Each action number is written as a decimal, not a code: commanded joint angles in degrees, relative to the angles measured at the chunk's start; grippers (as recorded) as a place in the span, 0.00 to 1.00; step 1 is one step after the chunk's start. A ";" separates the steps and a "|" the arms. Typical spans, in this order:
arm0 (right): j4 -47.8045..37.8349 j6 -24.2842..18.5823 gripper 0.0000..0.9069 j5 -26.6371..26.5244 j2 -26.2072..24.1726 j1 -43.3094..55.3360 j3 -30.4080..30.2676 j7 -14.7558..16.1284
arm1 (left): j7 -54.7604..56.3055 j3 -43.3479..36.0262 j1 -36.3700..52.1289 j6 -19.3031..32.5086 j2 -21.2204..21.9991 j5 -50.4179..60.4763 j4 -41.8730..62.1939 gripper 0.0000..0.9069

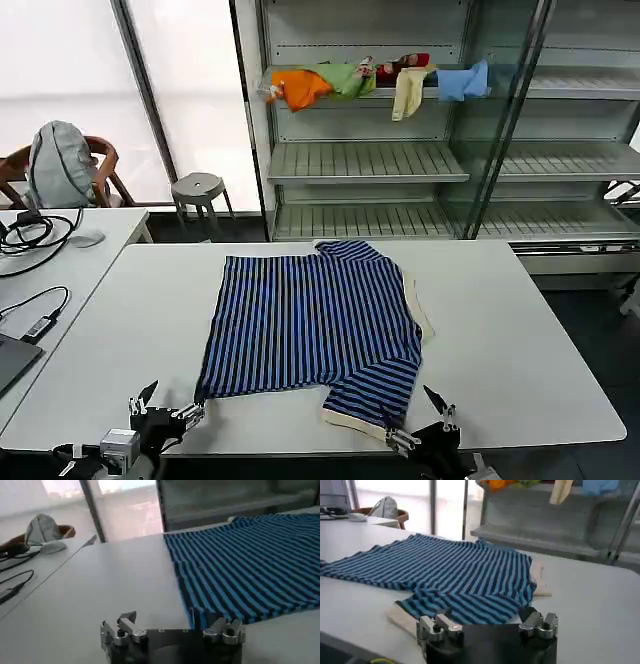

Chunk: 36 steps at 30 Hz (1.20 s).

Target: Fold and organize the clothes.

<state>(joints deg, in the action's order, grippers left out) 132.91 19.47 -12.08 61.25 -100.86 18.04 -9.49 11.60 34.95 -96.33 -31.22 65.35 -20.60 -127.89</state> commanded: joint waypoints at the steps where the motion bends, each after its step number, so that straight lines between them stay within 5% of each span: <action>1: 0.45 2.29 1.00 -0.57 -0.06 -1.33 -1.84 -2.71 | 0.23 1.20 -0.27 -1.78 0.25 -4.06 -0.45 1.00; 12: -1.07 2.95 1.00 -0.91 0.72 0.16 -3.02 -3.41 | -0.18 0.77 -0.62 -1.77 0.17 -4.05 -0.38 1.00; 13: -1.16 3.52 0.89 -1.01 0.76 0.31 -3.12 -3.60 | -0.19 0.58 -0.65 -1.76 0.20 -3.89 -0.28 1.00; 14: -1.23 4.22 0.64 -1.34 0.71 0.40 -3.24 -3.63 | -0.70 0.45 -0.69 -1.73 0.21 -3.90 -0.14 0.89; 15: -1.20 4.90 0.21 -2.28 0.66 0.49 -3.46 -3.96 | -1.31 0.28 -0.76 -1.49 0.26 -4.00 0.01 0.12; 16: -1.17 5.25 0.07 -2.66 0.64 0.50 -3.55 -4.03 | -1.29 0.13 -0.80 -1.42 0.29 -4.07 0.02 0.01; 17: -1.12 5.63 0.00 -3.12 0.62 0.50 -3.62 -4.04 | -1.51 0.02 -0.83 -1.37 0.41 -4.06 0.05 0.02; 36: -0.28 2.91 0.00 -3.36 0.91 2.16 -3.63 -2.45 | -5.85 -1.43 -0.48 0.69 -0.22 -4.14 -1.35 0.02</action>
<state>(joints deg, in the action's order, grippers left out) 131.93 23.53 -15.19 62.23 -99.27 13.96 -12.28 8.27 33.62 -97.94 -31.51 65.38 -23.99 -128.55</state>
